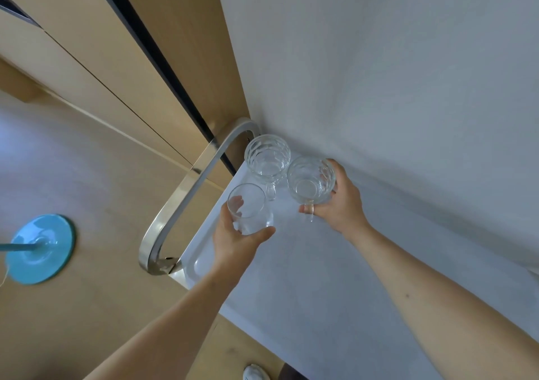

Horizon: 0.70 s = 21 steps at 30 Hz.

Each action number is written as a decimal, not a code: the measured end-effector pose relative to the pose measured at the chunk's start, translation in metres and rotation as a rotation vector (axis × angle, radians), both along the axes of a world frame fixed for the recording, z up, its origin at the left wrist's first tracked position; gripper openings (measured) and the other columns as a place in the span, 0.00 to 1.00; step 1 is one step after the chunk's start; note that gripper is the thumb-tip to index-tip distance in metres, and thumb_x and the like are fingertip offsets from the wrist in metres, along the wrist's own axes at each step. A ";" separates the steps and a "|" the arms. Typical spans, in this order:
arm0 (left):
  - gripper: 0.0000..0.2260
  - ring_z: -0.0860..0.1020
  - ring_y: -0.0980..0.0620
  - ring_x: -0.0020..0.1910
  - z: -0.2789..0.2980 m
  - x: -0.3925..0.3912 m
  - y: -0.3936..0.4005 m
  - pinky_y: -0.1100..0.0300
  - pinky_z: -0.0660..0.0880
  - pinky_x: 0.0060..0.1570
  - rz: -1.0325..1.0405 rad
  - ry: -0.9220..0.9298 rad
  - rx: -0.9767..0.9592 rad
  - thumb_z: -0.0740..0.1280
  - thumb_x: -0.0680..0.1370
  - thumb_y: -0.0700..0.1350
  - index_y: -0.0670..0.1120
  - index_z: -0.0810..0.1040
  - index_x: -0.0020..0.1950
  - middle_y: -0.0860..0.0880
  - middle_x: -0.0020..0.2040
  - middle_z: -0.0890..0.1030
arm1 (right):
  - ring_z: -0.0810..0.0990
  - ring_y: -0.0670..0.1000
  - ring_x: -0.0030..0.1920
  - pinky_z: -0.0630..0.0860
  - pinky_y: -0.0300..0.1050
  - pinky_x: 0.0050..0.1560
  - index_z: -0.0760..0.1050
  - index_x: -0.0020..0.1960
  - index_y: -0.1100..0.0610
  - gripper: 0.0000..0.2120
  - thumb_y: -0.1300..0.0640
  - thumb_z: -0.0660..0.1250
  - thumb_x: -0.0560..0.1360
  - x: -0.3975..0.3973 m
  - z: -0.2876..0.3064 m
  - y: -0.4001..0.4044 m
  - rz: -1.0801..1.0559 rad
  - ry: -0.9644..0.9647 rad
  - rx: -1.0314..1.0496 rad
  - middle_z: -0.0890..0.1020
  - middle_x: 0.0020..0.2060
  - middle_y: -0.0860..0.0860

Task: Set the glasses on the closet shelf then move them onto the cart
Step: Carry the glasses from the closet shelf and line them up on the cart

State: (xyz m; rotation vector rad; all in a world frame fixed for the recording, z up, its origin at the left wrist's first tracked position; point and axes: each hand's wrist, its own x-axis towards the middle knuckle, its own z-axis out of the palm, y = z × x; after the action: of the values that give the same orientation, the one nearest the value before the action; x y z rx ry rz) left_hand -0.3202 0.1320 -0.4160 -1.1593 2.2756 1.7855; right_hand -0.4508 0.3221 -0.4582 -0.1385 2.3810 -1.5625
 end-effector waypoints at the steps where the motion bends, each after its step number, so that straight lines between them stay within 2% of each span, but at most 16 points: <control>1: 0.36 0.75 0.55 0.61 -0.001 0.000 0.000 0.51 0.76 0.63 0.003 -0.001 -0.002 0.83 0.66 0.46 0.63 0.70 0.66 0.61 0.61 0.74 | 0.77 0.47 0.65 0.75 0.52 0.67 0.67 0.73 0.46 0.55 0.53 0.89 0.51 -0.001 0.000 -0.001 -0.001 -0.002 0.000 0.78 0.65 0.45; 6: 0.36 0.75 0.54 0.61 -0.002 0.000 0.002 0.61 0.74 0.54 0.006 -0.005 0.018 0.84 0.65 0.44 0.62 0.70 0.67 0.59 0.61 0.75 | 0.77 0.47 0.65 0.75 0.52 0.67 0.65 0.73 0.42 0.56 0.50 0.89 0.51 -0.001 0.000 -0.001 -0.007 -0.020 0.023 0.78 0.64 0.44; 10: 0.37 0.75 0.52 0.61 -0.003 0.000 0.003 0.59 0.73 0.56 -0.012 -0.013 0.030 0.84 0.65 0.44 0.61 0.70 0.68 0.58 0.62 0.75 | 0.76 0.47 0.65 0.73 0.51 0.68 0.63 0.75 0.44 0.57 0.52 0.88 0.53 0.001 0.001 0.000 -0.002 -0.032 0.048 0.76 0.65 0.44; 14: 0.37 0.76 0.52 0.62 -0.001 0.003 0.002 0.59 0.75 0.56 -0.034 -0.004 0.051 0.84 0.65 0.45 0.62 0.70 0.67 0.59 0.62 0.75 | 0.74 0.51 0.69 0.71 0.51 0.71 0.59 0.79 0.48 0.59 0.53 0.88 0.56 0.011 0.003 0.007 -0.058 -0.081 0.068 0.73 0.71 0.50; 18: 0.37 0.75 0.52 0.63 0.004 0.008 0.005 0.49 0.77 0.63 -0.079 0.002 0.060 0.84 0.65 0.45 0.63 0.70 0.67 0.60 0.64 0.74 | 0.73 0.50 0.68 0.71 0.48 0.69 0.63 0.77 0.48 0.51 0.57 0.85 0.61 0.028 0.011 0.022 -0.114 -0.081 0.142 0.73 0.71 0.49; 21: 0.37 0.74 0.53 0.64 0.010 0.014 0.003 0.49 0.76 0.65 -0.118 0.013 0.060 0.84 0.65 0.45 0.62 0.70 0.67 0.60 0.65 0.74 | 0.75 0.51 0.66 0.73 0.52 0.68 0.66 0.76 0.48 0.43 0.59 0.81 0.67 0.044 0.020 0.029 -0.132 -0.041 0.230 0.73 0.70 0.47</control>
State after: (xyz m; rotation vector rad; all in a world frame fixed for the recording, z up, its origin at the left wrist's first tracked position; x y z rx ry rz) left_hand -0.3065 0.1346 -0.4064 -0.9860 2.2293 1.8093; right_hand -0.4068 0.3507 -0.4383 0.0997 2.5603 -1.3158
